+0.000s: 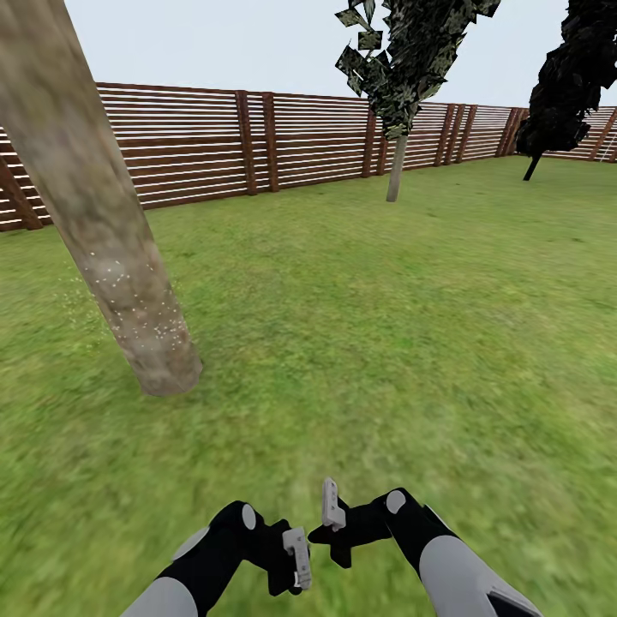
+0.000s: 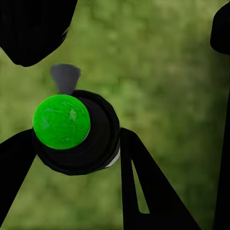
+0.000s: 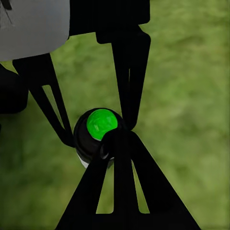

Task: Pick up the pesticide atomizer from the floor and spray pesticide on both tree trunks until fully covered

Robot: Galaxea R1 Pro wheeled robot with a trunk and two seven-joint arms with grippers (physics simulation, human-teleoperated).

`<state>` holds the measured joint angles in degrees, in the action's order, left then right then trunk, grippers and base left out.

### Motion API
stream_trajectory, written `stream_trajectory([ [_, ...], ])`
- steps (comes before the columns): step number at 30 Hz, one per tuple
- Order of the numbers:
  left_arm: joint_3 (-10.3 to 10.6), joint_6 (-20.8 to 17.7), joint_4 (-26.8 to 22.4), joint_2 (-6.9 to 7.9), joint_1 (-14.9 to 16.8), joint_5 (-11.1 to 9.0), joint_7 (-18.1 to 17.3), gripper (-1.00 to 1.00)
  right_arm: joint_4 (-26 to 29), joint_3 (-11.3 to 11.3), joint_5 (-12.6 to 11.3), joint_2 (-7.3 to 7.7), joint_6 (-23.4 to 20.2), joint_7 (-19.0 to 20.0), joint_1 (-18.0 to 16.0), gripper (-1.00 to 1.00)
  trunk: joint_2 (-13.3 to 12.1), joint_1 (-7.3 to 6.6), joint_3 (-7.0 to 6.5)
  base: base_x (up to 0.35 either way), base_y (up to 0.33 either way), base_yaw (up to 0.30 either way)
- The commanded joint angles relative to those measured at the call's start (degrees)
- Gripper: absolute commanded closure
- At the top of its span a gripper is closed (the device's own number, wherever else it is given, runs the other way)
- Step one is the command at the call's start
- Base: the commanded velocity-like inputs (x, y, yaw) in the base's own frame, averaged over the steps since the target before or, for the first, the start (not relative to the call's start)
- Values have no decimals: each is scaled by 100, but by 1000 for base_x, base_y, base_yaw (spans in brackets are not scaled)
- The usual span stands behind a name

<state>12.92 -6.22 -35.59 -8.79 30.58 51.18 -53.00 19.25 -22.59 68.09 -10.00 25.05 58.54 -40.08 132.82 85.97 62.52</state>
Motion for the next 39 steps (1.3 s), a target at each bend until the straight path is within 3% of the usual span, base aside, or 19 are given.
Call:
stream_trajectory([
  [1, 0, 0, 0, 0, 0, -3, 0, 100, 0, 0, 1, 0, 0, 0, 0, 100, 0, 0, 0, 0, 0, 0],
  [7, -6, 6, 0, 0, 0, -12, 191, 100, 0, 0, 2, 0, 0, 2, 0, 100, 0, 0, 0, 0, 0, 0],
  [12, 7, 7, 0, 8, 0, -369, 219, 100, 0, 0, -2, 0, 0, 3, 0, 100, 0, 0, 0, 0, 0, 0],
  [20, 9, 7, 19, 13, 4, -392, 219, 100, 0, 0, 2, 0, 0, 0, 0, 100, 0, 0, 0, 0, 0, 0],
  [23, -5, 7, 90, 109, 9, -381, 219, 100, 1, 0, -2, 0, 0, 1, 0, 100, 0, 0, 0, 0, 0, 0],
  [26, -163, 40, 96, 464, -6, -379, 208, 100, 0, 0, 1, 0, 0, 3, 0, 100, 0, 0, 0, 0, 0, 0],
  [28, -205, 88, 100, 969, -39, -394, 198, 100, 0, 0, 3, 0, 0, 1, 0, 100, 0, 0, 0, 0, 0, 0],
  [31, -218, 167, 100, 1502, -66, -408, 182, 100, 6, 0, 3, 0, 0, 0, 0, 100, 0, 0, 0, 0, 0, 0],
  [32, -231, 323, 108, 1736, -70, -413, 173, 100, 8, -1, 3, 0, 0, 0, 0, -100, 0, 0, 0, 0, 0, 0],
  [33, -329, 425, 189, 1927, -75, -415, 166, 100, 8, -6, 3, 0, 0, 0, 0, -100, 0, 0, 0, 0, 0, 0],
  [36, -715, 770, 494, 2188, -79, -403, 170, 100, 17, -20, 9, 0, 6, -24, 0, -100, 0, 0, 0, 0, 0, 0],
  [38, -1421, 962, 555, 2249, -79, -403, 212, 100, 29, -67, 11, 0, 21, -324, 5, -100, 0, 0, 0, 0, 0, 0],
  [39, -2084, 1011, 564, 2250, -79, -400, 248, 100, 5, -138, 7, 0, 24, -920, 13, -100, 0, 0, 0, 0, 0, 0],
])
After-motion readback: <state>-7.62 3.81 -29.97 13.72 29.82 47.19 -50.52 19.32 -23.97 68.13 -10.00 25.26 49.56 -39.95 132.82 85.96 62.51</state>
